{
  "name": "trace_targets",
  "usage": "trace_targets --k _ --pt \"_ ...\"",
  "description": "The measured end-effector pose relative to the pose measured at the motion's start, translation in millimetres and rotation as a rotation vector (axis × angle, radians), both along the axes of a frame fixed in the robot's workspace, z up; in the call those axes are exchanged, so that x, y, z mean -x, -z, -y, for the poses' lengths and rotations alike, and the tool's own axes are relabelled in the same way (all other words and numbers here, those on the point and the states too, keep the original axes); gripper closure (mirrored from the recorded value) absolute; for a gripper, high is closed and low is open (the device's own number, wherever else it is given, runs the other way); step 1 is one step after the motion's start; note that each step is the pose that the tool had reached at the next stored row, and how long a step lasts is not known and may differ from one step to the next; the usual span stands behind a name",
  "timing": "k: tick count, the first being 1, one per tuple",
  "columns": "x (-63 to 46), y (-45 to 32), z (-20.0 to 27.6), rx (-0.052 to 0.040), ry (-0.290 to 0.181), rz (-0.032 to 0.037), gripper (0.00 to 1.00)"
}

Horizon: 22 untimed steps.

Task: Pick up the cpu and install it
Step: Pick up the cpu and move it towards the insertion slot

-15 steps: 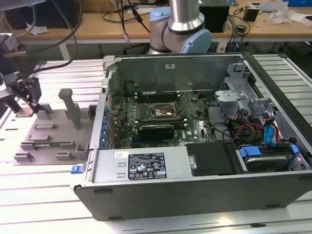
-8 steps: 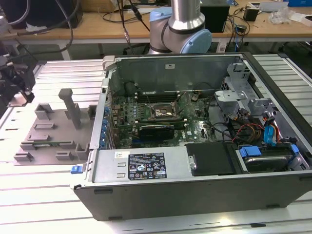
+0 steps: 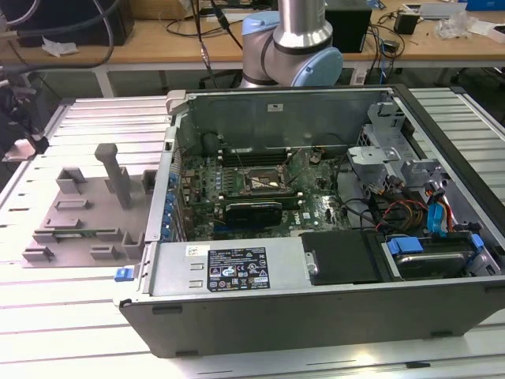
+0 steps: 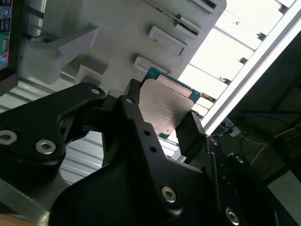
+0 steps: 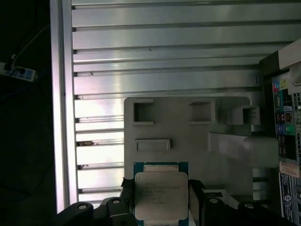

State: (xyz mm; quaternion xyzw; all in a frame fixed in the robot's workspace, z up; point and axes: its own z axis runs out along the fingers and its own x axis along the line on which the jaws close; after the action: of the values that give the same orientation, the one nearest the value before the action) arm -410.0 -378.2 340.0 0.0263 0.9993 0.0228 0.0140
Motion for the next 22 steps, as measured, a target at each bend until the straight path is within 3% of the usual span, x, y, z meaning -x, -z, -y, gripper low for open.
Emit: trace_targets --k 11,13,14,15,19,22 --pt "0.0 -31.8 -0.9 0.0006 0.0 0.0 0.45" --pt "0.0 -47.5 -1.1 0.0005 0.0 0.0 0.45" --pt "0.0 -61.3 -1.4 0.0006 0.0 -0.0001 0.45" --pt "0.0 -69.9 -1.7 0.0005 0.0 0.0 0.45" --pt "-0.7 -72.3 -1.9 0.0006 0.0 -0.0003 0.45" --pt "-9.9 -72.1 -1.8 0.0005 0.0 0.0001 0.45"
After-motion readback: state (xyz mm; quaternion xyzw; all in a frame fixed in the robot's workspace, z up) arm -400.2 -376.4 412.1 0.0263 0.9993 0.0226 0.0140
